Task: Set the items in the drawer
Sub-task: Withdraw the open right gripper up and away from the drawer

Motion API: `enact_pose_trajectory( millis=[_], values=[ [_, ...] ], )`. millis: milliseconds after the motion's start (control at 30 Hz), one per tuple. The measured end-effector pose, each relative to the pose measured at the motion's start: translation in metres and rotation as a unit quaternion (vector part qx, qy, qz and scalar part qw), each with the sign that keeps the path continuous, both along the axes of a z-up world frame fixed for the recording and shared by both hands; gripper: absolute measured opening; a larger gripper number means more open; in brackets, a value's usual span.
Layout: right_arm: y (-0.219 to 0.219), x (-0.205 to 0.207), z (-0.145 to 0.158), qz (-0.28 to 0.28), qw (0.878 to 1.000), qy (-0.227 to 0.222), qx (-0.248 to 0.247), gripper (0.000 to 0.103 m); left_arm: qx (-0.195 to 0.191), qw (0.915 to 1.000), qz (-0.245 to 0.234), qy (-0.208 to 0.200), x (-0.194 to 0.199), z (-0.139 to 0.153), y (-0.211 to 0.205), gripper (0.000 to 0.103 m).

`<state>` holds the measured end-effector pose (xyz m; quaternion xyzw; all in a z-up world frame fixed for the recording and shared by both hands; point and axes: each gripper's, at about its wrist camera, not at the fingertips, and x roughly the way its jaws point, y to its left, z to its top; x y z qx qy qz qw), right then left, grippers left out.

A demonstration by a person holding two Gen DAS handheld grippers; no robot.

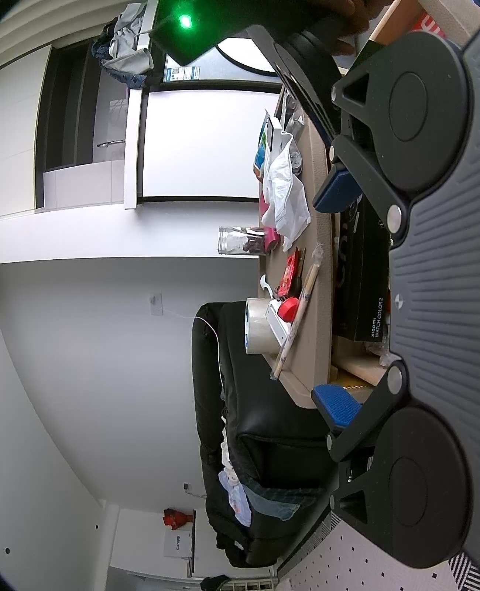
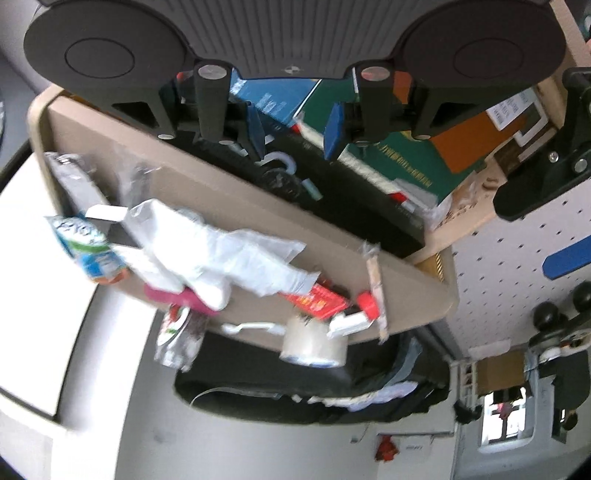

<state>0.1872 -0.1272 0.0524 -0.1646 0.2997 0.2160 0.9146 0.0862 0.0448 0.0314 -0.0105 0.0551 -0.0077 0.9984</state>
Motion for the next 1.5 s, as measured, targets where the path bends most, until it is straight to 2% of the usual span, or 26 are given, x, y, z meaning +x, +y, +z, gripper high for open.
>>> enact_pose_trajectory(
  millis=[200, 267, 533, 600, 833, 967, 1200, 1333, 1500],
  values=[
    [-0.007, -0.011, 0.008, -0.034, 0.998, -0.058, 0.008, 0.051, 0.001, 1.0000, 0.000, 0.000, 0.000, 0.000, 0.000, 0.102],
    [-0.010, -0.013, 0.010, -0.040, 0.997, -0.067, 0.014, 0.061, 0.002, 1.0000, 0.000, 0.000, 0.000, 0.000, 0.000, 0.102],
    [-0.015, -0.026, 0.017, -0.078, 0.989, -0.126, 0.020, 0.065, 0.003, 1.0000, 0.002, 0.000, 0.001, 0.001, -0.002, 0.102],
    [-0.014, -0.027, 0.017, -0.078, 0.988, -0.134, 0.018, 0.069, 0.003, 1.0000, 0.000, 0.000, 0.000, 0.001, -0.002, 0.102],
    [-0.023, -0.030, 0.021, -0.102, 0.983, -0.146, 0.041, 0.071, 0.002, 1.0000, 0.004, -0.002, -0.001, 0.001, -0.001, 0.102],
    [-0.029, -0.031, 0.023, -0.113, 0.980, -0.152, 0.056, 0.079, 0.000, 1.0000, 0.002, 0.000, 0.000, 0.000, 0.000, 0.102],
    [-0.030, -0.042, 0.027, -0.127, 0.972, -0.189, 0.063, 0.079, 0.004, 1.0000, 0.001, 0.000, 0.001, 0.001, 0.000, 0.102],
    [-0.031, -0.052, 0.027, -0.124, 0.972, -0.176, 0.093, 0.079, 0.006, 1.0000, -0.001, -0.001, 0.000, 0.001, 0.000, 0.102],
    [-0.033, -0.079, 0.019, -0.141, 0.964, -0.193, 0.114, 0.079, 0.006, 1.0000, 0.000, -0.002, 0.000, 0.000, 0.000, 0.102]
  ],
)
